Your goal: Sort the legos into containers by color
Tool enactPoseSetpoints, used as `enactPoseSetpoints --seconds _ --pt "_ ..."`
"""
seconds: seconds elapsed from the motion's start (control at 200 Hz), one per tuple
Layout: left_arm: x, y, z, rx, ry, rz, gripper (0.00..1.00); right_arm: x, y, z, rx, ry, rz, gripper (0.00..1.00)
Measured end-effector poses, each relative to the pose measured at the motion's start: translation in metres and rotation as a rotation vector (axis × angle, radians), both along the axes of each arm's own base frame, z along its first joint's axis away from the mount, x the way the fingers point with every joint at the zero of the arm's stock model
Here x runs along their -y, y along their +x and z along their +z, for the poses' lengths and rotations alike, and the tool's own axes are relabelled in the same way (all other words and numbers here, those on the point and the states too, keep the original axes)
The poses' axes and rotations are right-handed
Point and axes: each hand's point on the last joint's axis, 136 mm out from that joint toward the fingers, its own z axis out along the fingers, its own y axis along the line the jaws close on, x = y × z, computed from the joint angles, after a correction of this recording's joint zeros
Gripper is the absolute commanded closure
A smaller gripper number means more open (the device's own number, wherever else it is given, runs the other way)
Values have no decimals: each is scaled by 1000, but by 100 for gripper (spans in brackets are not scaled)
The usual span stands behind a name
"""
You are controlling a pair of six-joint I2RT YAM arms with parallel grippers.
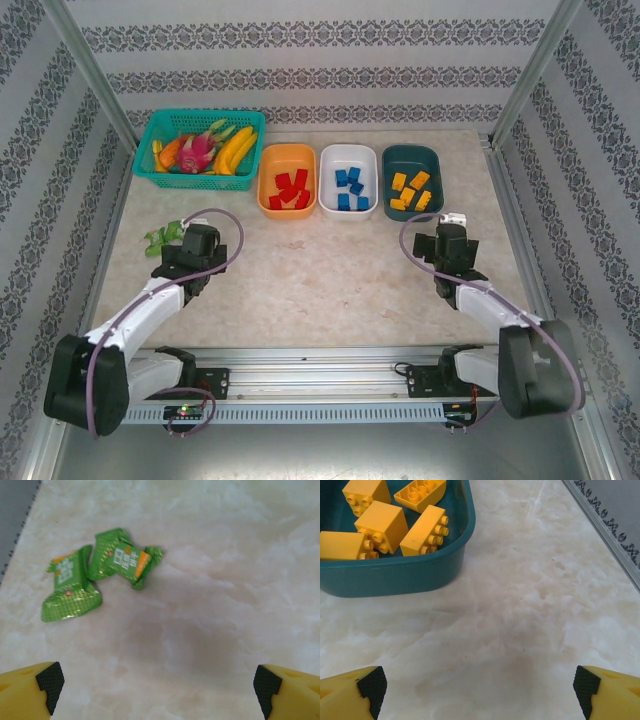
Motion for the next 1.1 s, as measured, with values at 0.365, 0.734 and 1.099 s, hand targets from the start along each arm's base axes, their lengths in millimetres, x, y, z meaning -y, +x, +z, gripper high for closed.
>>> enactPoseSetpoints --seconds 0.365,0.734,1.099 --pt "-11 58 -23 144 -125 2 0 -4 54 6 133 40 84 2" --pt "2 73 -23 345 -143 -128 0 -11 36 -9 240 60 130 2" --pt "-3 84 -24 363 -151 -126 0 -15 56 14 285 48 160 2"
